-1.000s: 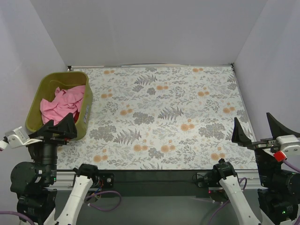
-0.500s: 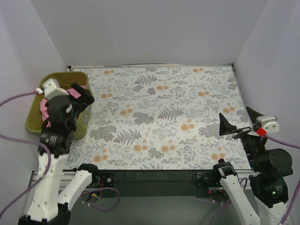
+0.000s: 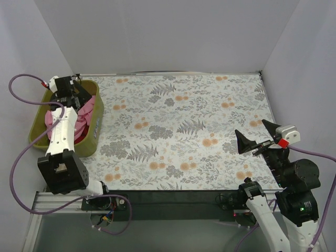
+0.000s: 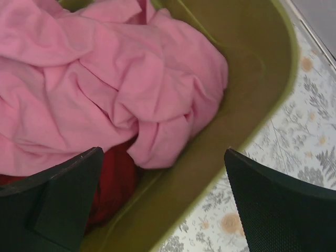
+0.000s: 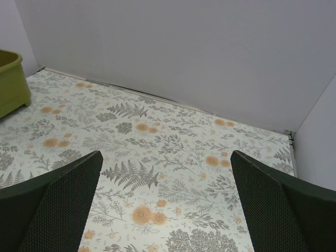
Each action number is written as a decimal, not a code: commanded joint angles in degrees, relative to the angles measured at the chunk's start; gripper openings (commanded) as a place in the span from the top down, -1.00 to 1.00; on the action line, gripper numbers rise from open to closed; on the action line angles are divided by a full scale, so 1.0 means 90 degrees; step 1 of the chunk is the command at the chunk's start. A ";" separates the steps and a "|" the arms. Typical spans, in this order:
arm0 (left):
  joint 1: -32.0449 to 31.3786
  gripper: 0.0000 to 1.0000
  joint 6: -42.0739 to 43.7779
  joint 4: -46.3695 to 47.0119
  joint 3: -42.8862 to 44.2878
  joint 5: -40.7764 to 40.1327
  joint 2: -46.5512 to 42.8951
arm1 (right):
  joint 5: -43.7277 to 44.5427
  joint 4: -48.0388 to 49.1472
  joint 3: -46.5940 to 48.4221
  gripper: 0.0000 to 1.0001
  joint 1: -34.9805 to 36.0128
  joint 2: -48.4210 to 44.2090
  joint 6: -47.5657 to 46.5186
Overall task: Fold and stack the t-shirts
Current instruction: Grab the tshirt from the pile
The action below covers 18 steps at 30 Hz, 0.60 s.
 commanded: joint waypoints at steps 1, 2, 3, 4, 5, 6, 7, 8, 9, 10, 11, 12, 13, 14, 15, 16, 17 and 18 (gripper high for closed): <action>0.0561 -0.85 -0.0004 0.0392 0.0207 0.0589 0.0452 | -0.0074 0.0187 -0.0047 -0.97 0.0038 -0.0001 0.0005; 0.0610 -0.84 -0.0043 0.0421 0.0216 0.0658 0.0590 | -0.0044 0.0187 -0.0067 -0.97 0.0047 -0.0010 0.0004; 0.0669 -0.84 -0.0101 0.0441 0.0226 0.0668 0.0727 | -0.0025 0.0187 -0.0134 -0.97 0.0038 -0.0020 -0.0005; 0.0708 -0.83 -0.0131 0.0460 0.0207 0.0697 0.0873 | -0.0005 0.0187 -0.0164 -0.97 0.0047 -0.0020 -0.0015; 0.0728 -0.82 -0.0150 0.0490 0.0197 0.0726 0.1106 | -0.0005 0.0178 -0.0193 -0.97 0.0047 -0.0020 -0.0035; 0.0786 -0.79 -0.0160 0.0529 0.0168 0.0717 0.1234 | 0.0005 0.0178 -0.0213 -0.97 0.0047 -0.0020 -0.0054; 0.0825 -0.75 -0.0199 0.0568 0.0139 0.0697 0.1332 | 0.0005 0.0158 -0.0242 -0.97 0.0047 -0.0011 -0.0054; 0.0864 -0.72 -0.0209 0.0626 0.0100 0.0678 0.1478 | -0.0024 0.0148 -0.0233 -0.97 0.0038 -0.0020 -0.0083; 0.0932 -0.67 -0.0209 0.0752 0.0061 0.0639 0.1528 | -0.0044 0.0129 -0.0242 -0.97 0.0038 -0.0011 -0.0103; 0.0943 -0.64 -0.0199 0.0802 0.0022 0.0600 0.1587 | -0.0063 0.0119 -0.0262 -0.97 0.0038 -0.0011 -0.0123; 0.0952 -0.58 -0.0180 0.0851 0.0021 0.0561 0.1665 | -0.0083 0.0109 -0.0272 -0.97 0.0047 -0.0010 -0.0132; 0.0953 -0.53 -0.0170 0.0919 0.0011 0.0551 0.1791 | -0.0083 0.0100 -0.0282 -0.97 0.0038 -0.0020 -0.0142; 0.0953 -0.48 -0.0170 0.0939 0.0021 0.0570 0.1879 | -0.0093 0.0099 -0.0301 -0.97 0.0038 -0.0011 -0.0133; 0.0953 -0.38 -0.0160 0.0949 0.0021 0.0580 0.1948 | -0.0132 0.0090 -0.0320 -0.97 0.0038 0.0009 -0.0132; 0.0953 -0.29 -0.0160 0.0997 0.0021 0.0590 0.2055 | -0.0151 0.0080 -0.0321 -0.97 0.0047 0.0009 -0.0142; 0.0953 -0.15 -0.0131 0.0998 0.0060 0.0619 0.2075 | -0.0181 0.0090 -0.0301 -0.97 0.0047 0.0057 -0.0133; 0.0953 0.18 -0.0073 0.0998 0.0060 0.0638 0.2095 | -0.0220 0.0080 -0.0253 -0.97 0.0038 0.0068 -0.0132; 0.0953 0.37 -0.0043 0.1046 0.0060 0.0668 0.2076 | -0.0230 0.0061 -0.0243 -0.97 0.0038 0.0077 -0.0142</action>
